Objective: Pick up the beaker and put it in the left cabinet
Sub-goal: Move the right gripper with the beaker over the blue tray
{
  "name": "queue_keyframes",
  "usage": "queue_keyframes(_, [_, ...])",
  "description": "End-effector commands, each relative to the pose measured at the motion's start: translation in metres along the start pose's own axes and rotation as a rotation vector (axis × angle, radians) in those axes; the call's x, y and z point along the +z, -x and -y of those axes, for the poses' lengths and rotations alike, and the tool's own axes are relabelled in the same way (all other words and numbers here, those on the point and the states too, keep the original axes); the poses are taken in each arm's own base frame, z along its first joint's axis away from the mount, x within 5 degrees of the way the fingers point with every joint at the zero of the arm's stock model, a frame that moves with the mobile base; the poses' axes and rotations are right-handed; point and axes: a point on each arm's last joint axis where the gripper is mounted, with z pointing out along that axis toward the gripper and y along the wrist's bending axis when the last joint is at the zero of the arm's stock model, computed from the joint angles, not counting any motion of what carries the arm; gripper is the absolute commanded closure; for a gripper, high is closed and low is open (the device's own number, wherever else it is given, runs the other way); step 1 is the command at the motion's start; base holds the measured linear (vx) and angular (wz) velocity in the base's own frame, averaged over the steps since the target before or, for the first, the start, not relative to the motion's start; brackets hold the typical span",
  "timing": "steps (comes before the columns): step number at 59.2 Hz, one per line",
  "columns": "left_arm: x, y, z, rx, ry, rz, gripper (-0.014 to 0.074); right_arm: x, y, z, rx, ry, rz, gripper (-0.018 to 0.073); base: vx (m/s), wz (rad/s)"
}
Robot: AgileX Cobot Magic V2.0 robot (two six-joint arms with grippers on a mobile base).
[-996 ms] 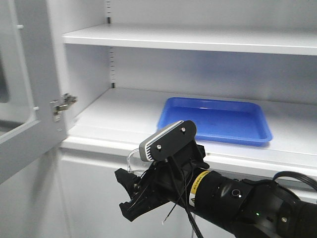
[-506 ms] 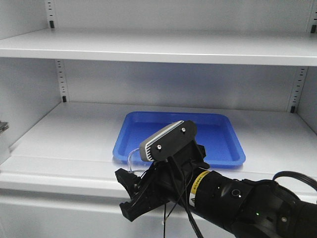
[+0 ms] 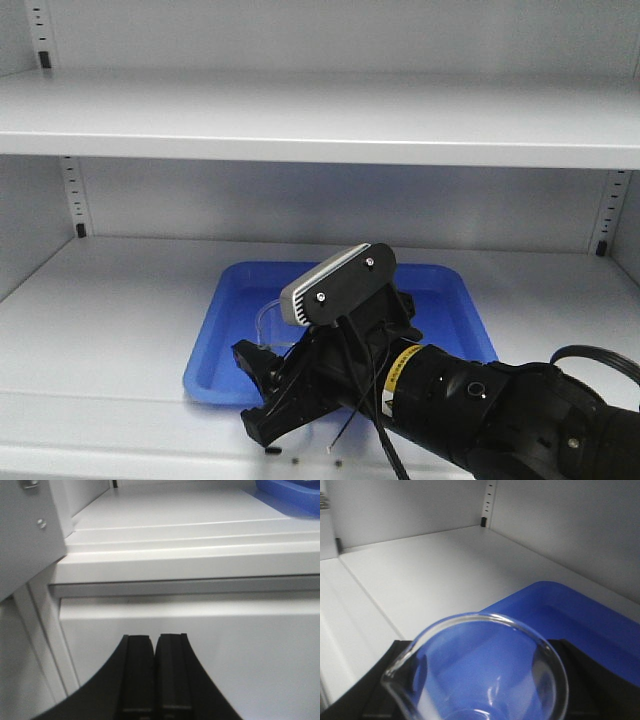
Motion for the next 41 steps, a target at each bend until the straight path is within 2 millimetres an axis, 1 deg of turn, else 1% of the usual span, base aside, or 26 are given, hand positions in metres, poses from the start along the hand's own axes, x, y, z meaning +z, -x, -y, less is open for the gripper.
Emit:
queue_keyframes(1, [-0.0025,0.0110,0.0014,-0.009,-0.017,0.105,0.0593,-0.0115,0.0304,0.0019,-0.013,0.003,0.158,0.0508,0.23,-0.08])
queue_keyframes(23, [-0.0025,0.0110,0.0014,-0.009,-0.017,0.105,0.0593,-0.0115,0.0304,0.0019,-0.013,0.003,0.158,0.0508,0.19,-0.05])
queue_keyframes(41, [-0.0025,0.0110,0.0014,-0.009,-0.017,0.105,0.0593,-0.0115,0.0304,0.0019,-0.013,0.003,0.158,0.0508,0.12,-0.03])
